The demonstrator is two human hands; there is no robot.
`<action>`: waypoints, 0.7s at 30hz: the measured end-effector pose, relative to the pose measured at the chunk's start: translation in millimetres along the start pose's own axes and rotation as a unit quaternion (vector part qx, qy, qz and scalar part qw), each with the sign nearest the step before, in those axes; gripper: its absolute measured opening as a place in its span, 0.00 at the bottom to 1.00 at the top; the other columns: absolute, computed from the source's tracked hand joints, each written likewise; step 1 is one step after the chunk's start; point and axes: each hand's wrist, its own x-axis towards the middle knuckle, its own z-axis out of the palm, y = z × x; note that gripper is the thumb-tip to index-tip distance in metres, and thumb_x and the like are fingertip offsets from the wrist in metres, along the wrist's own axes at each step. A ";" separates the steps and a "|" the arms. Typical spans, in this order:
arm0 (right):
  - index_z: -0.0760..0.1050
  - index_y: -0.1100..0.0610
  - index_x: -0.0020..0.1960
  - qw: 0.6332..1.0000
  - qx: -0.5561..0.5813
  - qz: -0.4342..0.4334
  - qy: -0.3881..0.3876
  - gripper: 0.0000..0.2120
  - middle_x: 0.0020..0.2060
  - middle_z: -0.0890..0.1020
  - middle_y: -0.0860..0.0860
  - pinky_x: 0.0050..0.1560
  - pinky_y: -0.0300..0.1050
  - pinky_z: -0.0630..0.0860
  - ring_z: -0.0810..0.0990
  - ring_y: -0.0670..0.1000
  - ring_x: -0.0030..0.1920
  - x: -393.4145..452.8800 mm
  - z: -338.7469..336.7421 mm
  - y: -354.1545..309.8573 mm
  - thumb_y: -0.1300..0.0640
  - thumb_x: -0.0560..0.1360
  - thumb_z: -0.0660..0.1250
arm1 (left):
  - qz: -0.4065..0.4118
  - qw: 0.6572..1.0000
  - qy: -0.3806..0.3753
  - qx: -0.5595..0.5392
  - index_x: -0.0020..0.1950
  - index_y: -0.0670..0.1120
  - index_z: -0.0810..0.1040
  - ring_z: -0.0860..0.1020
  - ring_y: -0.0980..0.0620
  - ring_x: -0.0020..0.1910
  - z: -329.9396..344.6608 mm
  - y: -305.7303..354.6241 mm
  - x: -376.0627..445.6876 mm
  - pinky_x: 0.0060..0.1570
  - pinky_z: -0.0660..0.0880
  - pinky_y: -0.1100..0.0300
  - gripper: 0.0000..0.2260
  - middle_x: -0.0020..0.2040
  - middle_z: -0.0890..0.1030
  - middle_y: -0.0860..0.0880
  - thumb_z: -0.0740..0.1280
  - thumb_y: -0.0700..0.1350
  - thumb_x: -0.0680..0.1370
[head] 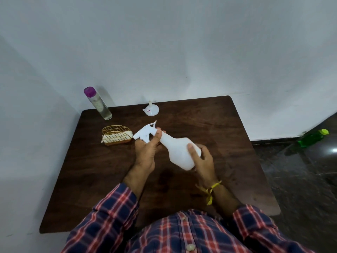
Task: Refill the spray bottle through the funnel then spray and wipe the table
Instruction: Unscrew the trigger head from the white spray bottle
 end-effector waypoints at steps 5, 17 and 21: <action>0.72 0.51 0.65 0.981 0.047 0.111 -0.151 0.27 0.59 0.81 0.60 0.47 0.58 0.83 0.84 0.58 0.52 -5.9 3.9 -16.6 0.35 0.73 0.62 | -0.021 0.999 0.026 -0.013 0.62 0.40 0.76 0.84 0.47 0.51 -0.3 -1.6 4.0 0.50 0.81 0.45 0.16 0.52 0.84 0.42 0.72 0.40 0.75; 0.65 0.49 0.72 0.941 -0.287 -0.066 -0.165 0.44 0.65 0.73 0.46 0.57 0.44 0.79 0.76 0.47 0.61 7.3 -21.0 -4.3 0.50 0.62 0.82 | -0.029 0.998 0.007 0.055 0.59 0.45 0.78 0.84 0.47 0.52 -4.8 -1.7 7.1 0.51 0.81 0.47 0.15 0.52 0.85 0.44 0.74 0.42 0.73; 0.61 0.50 0.74 0.867 -0.431 -0.241 -0.064 0.50 0.65 0.66 0.45 0.62 0.43 0.71 0.68 0.45 0.64 14.0 -22.4 4.4 0.44 0.58 0.80 | 0.006 0.997 0.046 0.063 0.59 0.43 0.78 0.85 0.48 0.49 6.4 -2.1 4.7 0.47 0.82 0.48 0.16 0.51 0.85 0.44 0.75 0.42 0.72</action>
